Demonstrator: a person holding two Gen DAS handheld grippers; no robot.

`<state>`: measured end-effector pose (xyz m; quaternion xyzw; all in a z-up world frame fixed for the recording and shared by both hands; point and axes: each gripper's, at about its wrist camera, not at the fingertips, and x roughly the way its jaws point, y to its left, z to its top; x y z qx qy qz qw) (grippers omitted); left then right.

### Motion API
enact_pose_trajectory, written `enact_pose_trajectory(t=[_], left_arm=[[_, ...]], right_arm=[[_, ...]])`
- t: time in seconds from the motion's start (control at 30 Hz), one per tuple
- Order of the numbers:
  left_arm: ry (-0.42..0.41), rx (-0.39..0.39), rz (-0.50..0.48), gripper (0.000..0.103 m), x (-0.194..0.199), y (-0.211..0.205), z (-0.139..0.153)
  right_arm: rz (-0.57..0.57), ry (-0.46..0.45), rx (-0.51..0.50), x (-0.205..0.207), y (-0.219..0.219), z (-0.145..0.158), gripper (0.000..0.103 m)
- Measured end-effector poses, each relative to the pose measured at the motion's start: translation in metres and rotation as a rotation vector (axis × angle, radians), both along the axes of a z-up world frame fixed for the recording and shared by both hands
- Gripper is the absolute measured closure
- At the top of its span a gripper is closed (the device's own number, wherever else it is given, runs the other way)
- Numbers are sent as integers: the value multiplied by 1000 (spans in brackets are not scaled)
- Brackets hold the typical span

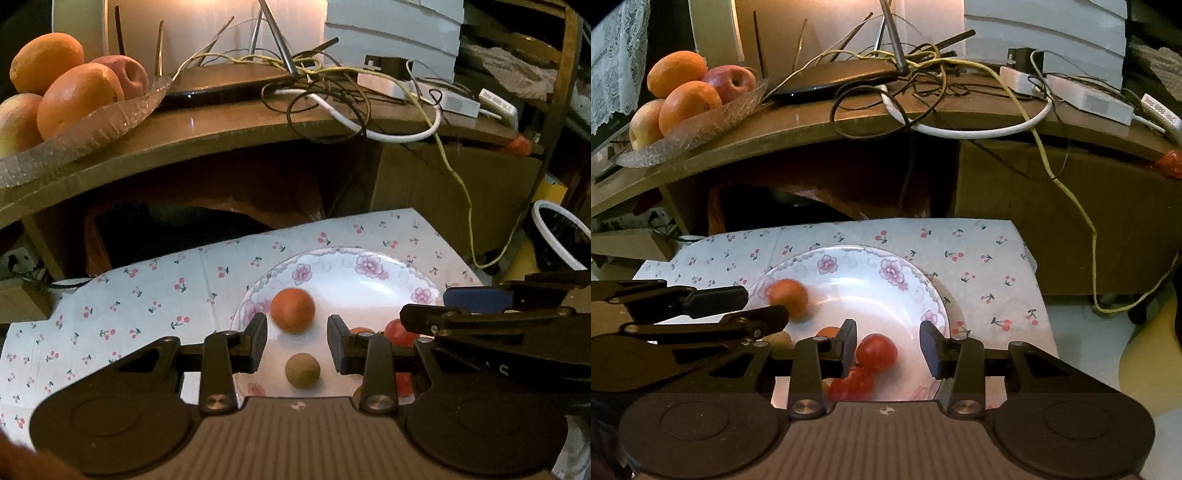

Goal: Organize fruits
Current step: 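Lower both fruits into the plate and open both grippers, then withdraw both grippers from the plate toward the apple and last tangerine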

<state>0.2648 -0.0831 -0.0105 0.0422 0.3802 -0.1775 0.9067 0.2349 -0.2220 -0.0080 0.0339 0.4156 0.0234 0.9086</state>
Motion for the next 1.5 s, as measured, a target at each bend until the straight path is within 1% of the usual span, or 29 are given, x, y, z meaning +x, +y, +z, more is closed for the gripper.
enact_pose_trajectory(t=[0.2,0.4,0.63,0.9,1.23,1.5], left_arm=[[-17,-12,7,59,-4,5,9],[-30,0,21,58,-18,13,16],[-41,1,42,58,-37,23,26],[-62,8,46,58,-60,34,36],[-63,43,58,58,-97,56,41],[-43,63,58,58,-125,78,36]], right_arm=[[-3,-20,3,-3,-1,6,61],[0,-38,-15,-10,5,14,60],[33,-45,-18,-28,18,22,60],[44,-50,-10,-48,29,30,60],[93,-53,-1,-74,52,36,60],[146,-27,6,-94,72,32,59]])
